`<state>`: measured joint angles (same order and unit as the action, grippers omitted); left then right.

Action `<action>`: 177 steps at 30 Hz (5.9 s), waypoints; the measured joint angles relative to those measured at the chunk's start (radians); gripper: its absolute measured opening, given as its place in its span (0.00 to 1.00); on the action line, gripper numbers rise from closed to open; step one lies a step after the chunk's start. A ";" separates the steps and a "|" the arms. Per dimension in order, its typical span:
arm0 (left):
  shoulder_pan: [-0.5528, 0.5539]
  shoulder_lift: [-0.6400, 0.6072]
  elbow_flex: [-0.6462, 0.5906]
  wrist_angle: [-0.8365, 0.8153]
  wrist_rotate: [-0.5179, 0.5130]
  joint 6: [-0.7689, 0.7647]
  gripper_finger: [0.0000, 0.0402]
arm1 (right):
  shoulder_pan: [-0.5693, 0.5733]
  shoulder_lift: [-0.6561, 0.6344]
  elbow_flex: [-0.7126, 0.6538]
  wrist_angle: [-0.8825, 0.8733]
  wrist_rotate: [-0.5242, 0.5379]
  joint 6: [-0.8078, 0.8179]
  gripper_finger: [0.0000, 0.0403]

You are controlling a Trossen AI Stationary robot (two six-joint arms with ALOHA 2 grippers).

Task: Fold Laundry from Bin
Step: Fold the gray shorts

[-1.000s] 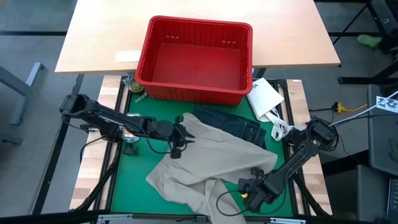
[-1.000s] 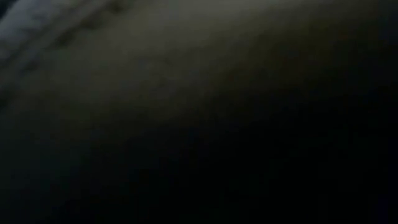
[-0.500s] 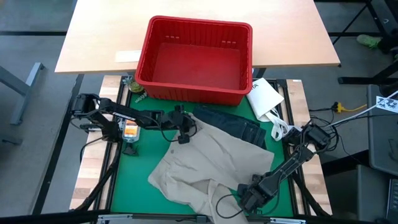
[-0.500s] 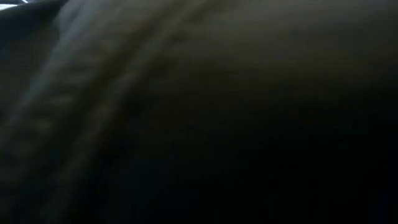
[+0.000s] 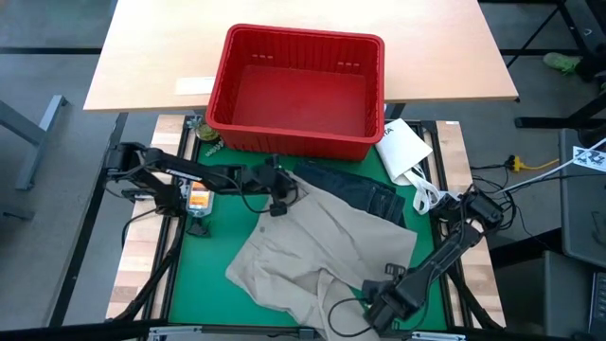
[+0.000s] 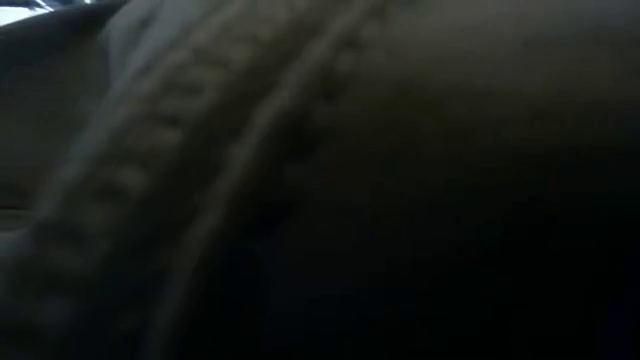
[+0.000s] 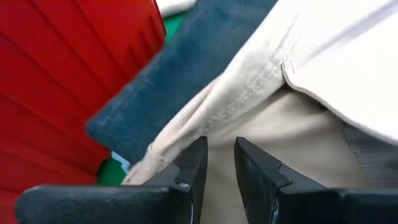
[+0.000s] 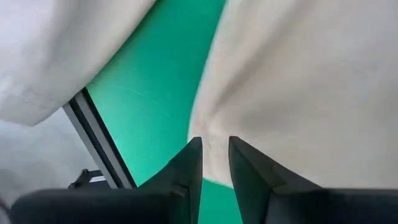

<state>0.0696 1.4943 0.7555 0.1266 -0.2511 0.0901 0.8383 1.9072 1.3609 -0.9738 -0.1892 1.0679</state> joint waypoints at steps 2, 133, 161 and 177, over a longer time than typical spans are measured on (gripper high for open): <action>0.000 -0.028 0.000 -0.004 0.006 0.000 0.20 | 0.000 0.000 0.044 -0.068 0.025 0.001 0.19; -0.164 -0.190 0.000 -0.171 0.009 -0.038 0.20 | -0.078 0.060 0.228 -0.176 0.080 0.231 0.01; -0.187 -0.190 0.000 -0.171 0.188 0.026 0.20 | -0.079 0.060 0.228 -0.449 0.031 0.170 0.39; -0.514 -0.190 0.001 -0.276 0.221 -0.117 0.20 | -0.049 0.061 0.399 -0.532 0.103 0.131 0.54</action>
<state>-0.4449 1.3045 0.7563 -0.1492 -0.0304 -0.0272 0.7896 1.9678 1.7601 -1.5056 -0.0865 1.1992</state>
